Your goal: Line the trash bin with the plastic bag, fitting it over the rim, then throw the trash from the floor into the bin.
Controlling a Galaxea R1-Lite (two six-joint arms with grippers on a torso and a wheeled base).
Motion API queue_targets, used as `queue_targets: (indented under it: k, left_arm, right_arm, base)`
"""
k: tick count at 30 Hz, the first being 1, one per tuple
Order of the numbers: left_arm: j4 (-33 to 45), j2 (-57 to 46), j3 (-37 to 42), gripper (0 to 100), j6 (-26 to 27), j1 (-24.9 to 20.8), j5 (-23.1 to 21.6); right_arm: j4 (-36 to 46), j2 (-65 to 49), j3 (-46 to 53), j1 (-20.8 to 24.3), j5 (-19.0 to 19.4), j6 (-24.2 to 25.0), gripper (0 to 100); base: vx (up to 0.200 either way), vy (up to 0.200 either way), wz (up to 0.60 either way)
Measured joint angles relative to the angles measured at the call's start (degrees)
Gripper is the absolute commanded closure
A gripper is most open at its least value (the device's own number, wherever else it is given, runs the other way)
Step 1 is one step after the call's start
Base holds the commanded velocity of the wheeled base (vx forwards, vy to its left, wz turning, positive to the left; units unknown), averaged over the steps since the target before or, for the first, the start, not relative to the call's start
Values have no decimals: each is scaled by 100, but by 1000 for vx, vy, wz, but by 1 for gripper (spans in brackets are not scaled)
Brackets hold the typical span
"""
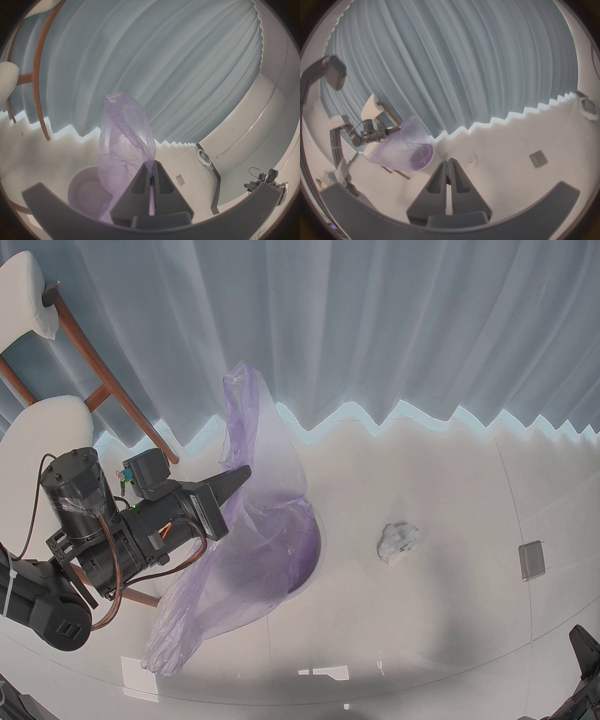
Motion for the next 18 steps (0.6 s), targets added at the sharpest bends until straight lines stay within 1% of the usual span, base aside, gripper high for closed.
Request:
queue_targets:
  k: [3,5,11,15,18]
  left_arm:
    - [-2,-1,-11,100,0,1,0]
    - [-2,-1,-15,100,0,6,0]
    - [-2,-4,-22,100,0,11,0]
    - [-2,-6,-28,100,0,11,-2]
    - [-2,-6,-33,100,0,15,0]
  right_arm:
    - [-13,512,-168,39,305,416,100]
    - [-27,903,-262,59,551,586,100]
    - [-227,2022,-425,100,1206,791,100]
    - [-607,2712,-436,183,1410,852,100]
    - [-969,3172,-378,367,1476,879,100]
  base:
    - [0,0,0]
    - [0,0,0]
    - [0,0,0]
    - [0,0,0]
    - [0,0,0]
